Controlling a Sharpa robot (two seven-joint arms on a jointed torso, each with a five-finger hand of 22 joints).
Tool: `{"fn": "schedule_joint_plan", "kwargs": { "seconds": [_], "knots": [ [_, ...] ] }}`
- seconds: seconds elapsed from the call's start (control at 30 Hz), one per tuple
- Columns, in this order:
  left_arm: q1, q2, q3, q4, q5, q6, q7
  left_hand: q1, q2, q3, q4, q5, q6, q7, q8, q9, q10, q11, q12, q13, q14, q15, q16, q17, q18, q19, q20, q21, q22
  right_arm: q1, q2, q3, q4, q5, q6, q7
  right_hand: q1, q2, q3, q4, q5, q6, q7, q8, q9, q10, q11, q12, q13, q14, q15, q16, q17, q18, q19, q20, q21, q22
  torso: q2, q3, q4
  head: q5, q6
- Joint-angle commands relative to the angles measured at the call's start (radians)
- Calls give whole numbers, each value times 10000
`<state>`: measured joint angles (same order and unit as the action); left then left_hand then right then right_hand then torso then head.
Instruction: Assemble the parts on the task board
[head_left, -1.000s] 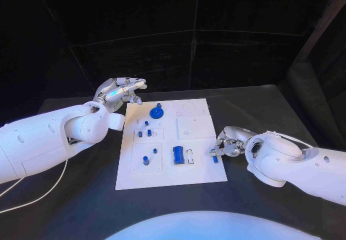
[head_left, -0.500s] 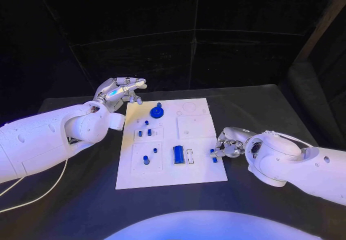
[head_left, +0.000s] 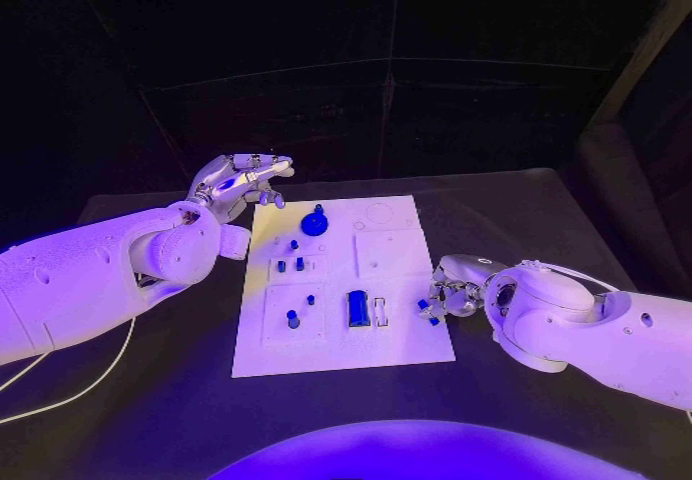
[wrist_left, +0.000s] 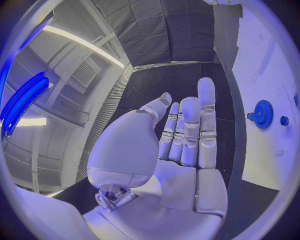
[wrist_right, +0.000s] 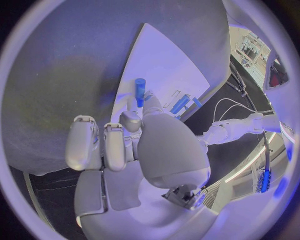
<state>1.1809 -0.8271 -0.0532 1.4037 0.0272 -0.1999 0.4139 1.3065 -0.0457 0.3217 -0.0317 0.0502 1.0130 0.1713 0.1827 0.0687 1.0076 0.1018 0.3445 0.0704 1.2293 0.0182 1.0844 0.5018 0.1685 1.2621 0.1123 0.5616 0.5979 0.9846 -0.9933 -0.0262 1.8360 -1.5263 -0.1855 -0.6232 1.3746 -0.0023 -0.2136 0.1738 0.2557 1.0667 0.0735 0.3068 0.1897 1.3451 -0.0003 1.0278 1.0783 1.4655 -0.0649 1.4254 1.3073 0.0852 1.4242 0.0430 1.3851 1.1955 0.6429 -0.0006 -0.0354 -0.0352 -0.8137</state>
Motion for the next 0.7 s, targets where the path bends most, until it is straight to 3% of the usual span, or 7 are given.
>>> {"fn": "schedule_joint_plan", "kwargs": {
  "seconds": [0.03,0.3,0.47,0.7],
  "knots": [
    [11,-9,4,15,7,155,8,8,43,-48,12,19,-73,-14,44,-10,-68,25,42,-13,-46,-5,-42,-10,131,-11,21,-59,-10,-31,84,-37,-41,-369,482,-123,206,29,45,-118,42,70,-16,-53,-19,4,-74,-57,-22,618,-96,-40,413,-118,20,-64,16,2,2,-1,5,5,-10],
    [11,-17,4,21,7,162,2,8,43,-48,12,19,-73,-14,44,-10,-68,25,42,-13,-46,-5,-42,-10,131,-11,21,-59,-10,-37,246,-37,-99,-703,580,-185,500,153,185,-292,-13,99,-22,-115,-29,-20,-86,-109,-55,616,-106,-55,404,-118,15,-78,7,-3,-1,3,6,35,-38],
    [11,-20,4,23,7,165,2,8,43,-48,12,19,-73,-14,44,-10,-68,25,42,-13,-46,-5,-42,-10,131,-11,21,-59,-10,-38,257,-36,-57,-673,200,-266,680,530,470,-321,38,178,-72,-149,-34,2,-127,-106,-46,625,-136,-39,436,-124,38,-101,27,40,-6,2,-3,47,-44],
    [11,-23,4,30,7,169,-1,7,45,-52,12,19,-78,-14,46,-10,-74,26,46,-13,-46,-4,-36,-6,131,-10,22,-64,-14,-38,203,-34,114,-273,-698,-318,731,645,815,-281,848,223,-106,-259,-60,39,-165,-90,-17,642,-177,-1,499,-129,66,-151,44,74,-3,-2,5,32,-52]
  ]
}}
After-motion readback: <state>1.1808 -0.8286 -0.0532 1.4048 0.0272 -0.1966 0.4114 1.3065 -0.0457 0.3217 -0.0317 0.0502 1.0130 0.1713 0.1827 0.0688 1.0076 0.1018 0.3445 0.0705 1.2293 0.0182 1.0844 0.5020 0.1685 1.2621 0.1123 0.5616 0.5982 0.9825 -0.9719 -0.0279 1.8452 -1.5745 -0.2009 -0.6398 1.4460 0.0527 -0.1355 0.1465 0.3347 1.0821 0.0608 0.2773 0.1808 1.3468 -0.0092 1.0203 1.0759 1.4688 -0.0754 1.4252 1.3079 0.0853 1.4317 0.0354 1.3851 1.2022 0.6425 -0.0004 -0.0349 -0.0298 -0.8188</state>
